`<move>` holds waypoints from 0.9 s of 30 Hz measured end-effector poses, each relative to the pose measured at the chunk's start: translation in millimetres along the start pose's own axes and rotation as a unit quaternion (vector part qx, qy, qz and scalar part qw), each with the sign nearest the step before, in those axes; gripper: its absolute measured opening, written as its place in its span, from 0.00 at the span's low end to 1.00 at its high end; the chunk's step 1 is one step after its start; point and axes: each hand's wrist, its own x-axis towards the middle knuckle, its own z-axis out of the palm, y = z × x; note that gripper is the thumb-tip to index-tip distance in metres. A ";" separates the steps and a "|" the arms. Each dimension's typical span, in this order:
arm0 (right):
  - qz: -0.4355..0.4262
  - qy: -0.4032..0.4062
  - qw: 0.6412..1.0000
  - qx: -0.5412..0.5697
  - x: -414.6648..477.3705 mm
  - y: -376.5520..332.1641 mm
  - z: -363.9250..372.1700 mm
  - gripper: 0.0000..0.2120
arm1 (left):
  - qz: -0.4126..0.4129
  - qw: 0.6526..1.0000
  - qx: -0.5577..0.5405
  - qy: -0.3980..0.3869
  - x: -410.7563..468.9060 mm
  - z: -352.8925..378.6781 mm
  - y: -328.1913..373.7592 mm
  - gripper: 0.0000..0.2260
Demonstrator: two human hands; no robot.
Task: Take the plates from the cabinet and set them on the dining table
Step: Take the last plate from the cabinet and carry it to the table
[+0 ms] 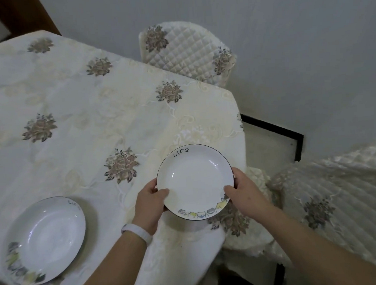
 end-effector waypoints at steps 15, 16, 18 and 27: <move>-0.009 -0.065 0.994 -0.091 75.7 28.8 2.9 0.23 | -0.004 0.989 0.092 0.114 29.1 27.5 -26.3 0.16; -0.009 -0.067 0.993 -0.097 77.0 29.2 3.0 0.23 | -0.004 0.988 0.106 0.116 30.3 28.0 -26.6 0.15; -0.006 -0.070 0.992 -0.102 78.9 29.8 4.0 0.23 | -0.001 0.985 0.126 0.120 33.1 28.6 -29.4 0.14; 0.017 -0.047 0.992 -0.116 79.7 27.0 4.5 0.15 | 0.026 0.972 0.201 0.123 34.0 25.8 -31.1 0.07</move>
